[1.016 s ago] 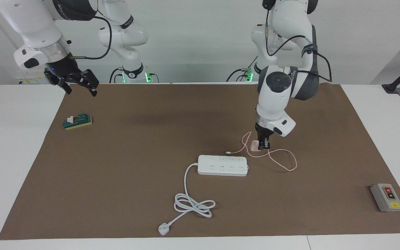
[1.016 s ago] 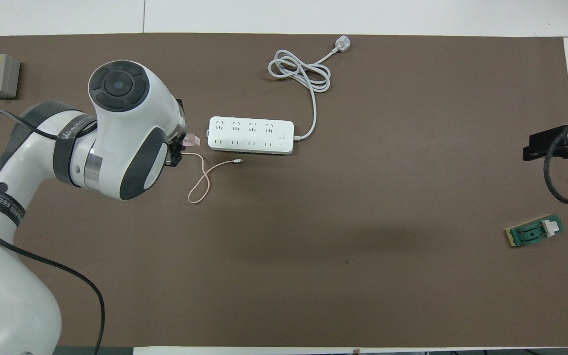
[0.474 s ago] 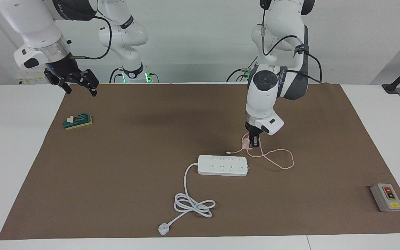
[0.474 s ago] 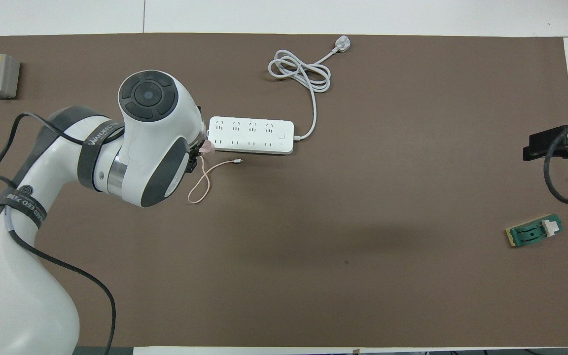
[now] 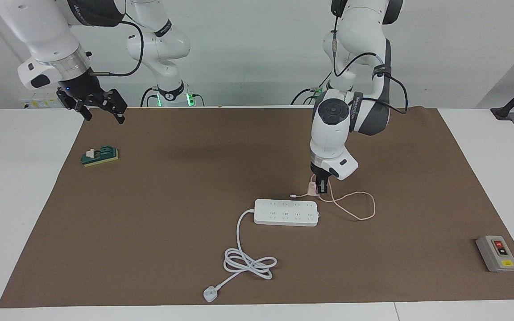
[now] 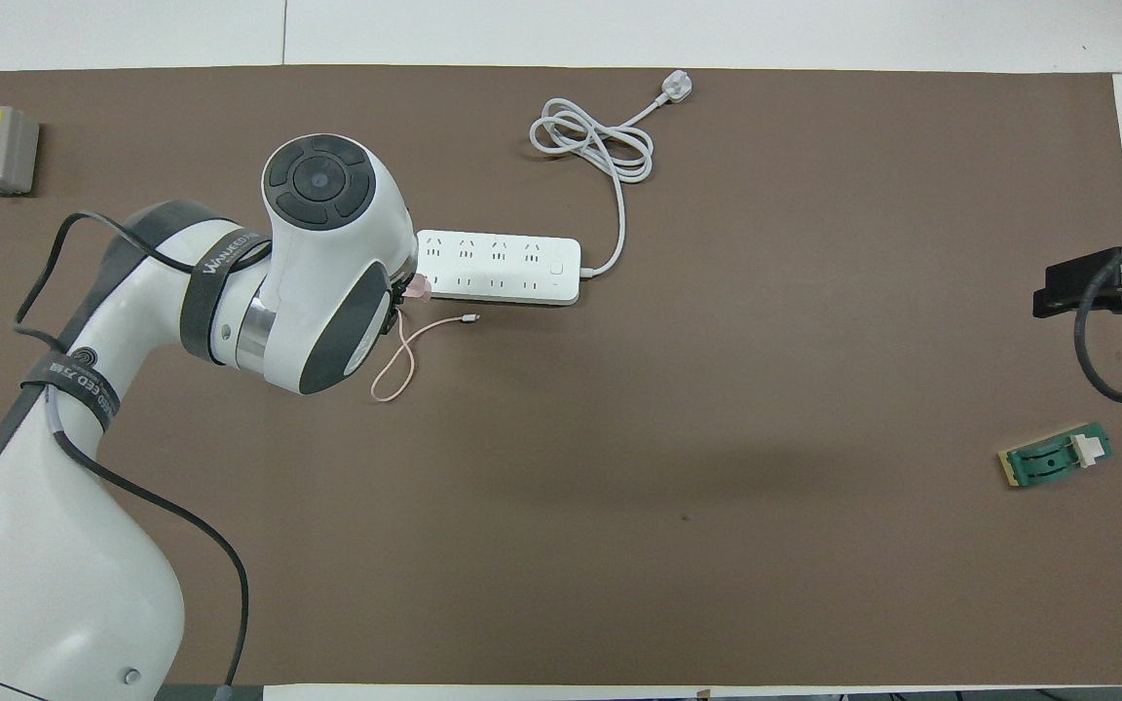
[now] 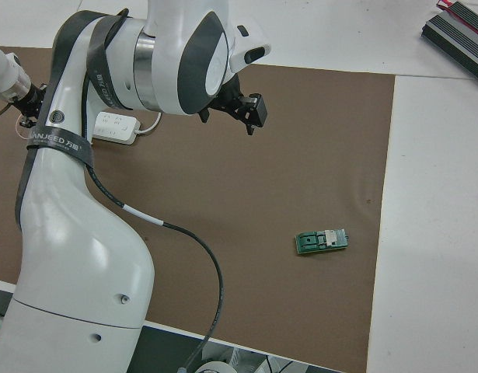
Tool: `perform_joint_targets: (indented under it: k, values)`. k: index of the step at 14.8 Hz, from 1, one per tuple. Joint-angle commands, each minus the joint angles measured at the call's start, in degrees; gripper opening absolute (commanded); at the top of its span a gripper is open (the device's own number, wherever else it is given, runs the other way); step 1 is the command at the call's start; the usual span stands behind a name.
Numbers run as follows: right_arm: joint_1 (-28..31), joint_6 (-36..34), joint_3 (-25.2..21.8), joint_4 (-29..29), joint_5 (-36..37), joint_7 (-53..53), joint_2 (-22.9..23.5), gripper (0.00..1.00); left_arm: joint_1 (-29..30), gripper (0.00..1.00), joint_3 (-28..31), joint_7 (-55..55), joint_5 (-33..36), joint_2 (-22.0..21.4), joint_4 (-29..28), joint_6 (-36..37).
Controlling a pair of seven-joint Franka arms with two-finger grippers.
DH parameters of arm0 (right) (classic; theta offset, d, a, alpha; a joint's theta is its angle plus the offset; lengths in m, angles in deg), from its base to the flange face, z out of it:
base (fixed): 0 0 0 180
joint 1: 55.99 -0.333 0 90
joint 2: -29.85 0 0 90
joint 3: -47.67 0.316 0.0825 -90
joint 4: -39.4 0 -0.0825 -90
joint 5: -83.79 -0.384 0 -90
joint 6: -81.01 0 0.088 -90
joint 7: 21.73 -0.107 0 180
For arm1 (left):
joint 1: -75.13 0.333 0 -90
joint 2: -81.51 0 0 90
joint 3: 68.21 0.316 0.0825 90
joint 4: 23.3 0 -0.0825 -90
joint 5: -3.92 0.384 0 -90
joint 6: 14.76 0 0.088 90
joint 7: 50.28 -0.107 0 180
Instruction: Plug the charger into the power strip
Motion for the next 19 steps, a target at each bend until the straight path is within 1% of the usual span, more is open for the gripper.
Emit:
perform_joint_targets:
  k: [1, 2, 5, 9, 12, 19]
  values:
    - [0.84, -0.11, 0.47, 0.96, 0.76, 4.24, -0.95, 1.00, 0.98, 0.00, 0.15, -1.53, -0.59, 3.03, 2.60, -1.66]
    - [0.84, -0.02, 0.47, 0.96, 0.76, 5.82, -0.95, 1.00, 0.89, 0.00, 0.15, -1.36, -0.51, 3.48, 3.83, -1.23]
    - [1.63, 0.60, 0.47, 0.96, 0.76, 6.98, -0.86, 1.00, 0.89, 0.00, 0.15, -1.53, -0.95, 3.75, 4.54, -1.22]
    - [1.81, 0.60, 0.47, 0.96, 0.68, 6.54, -0.86, 1.00, 0.89, 0.00, 0.06, -1.45, -1.39, 3.92, 4.55, -1.66]
    - [1.72, 0.69, 0.47, 1.05, 0.68, 6.54, -0.86, 1.00, 0.37, 0.00, 0.06, -1.36, -2.97, 4.62, 4.02, -2.97]
    - [1.81, 0.42, 0.47, 1.05, 0.68, 6.54, -0.86, 1.00, -0.08, 0.00, 0.06, -0.74, -3.41, 5.77, 3.84, -3.77]
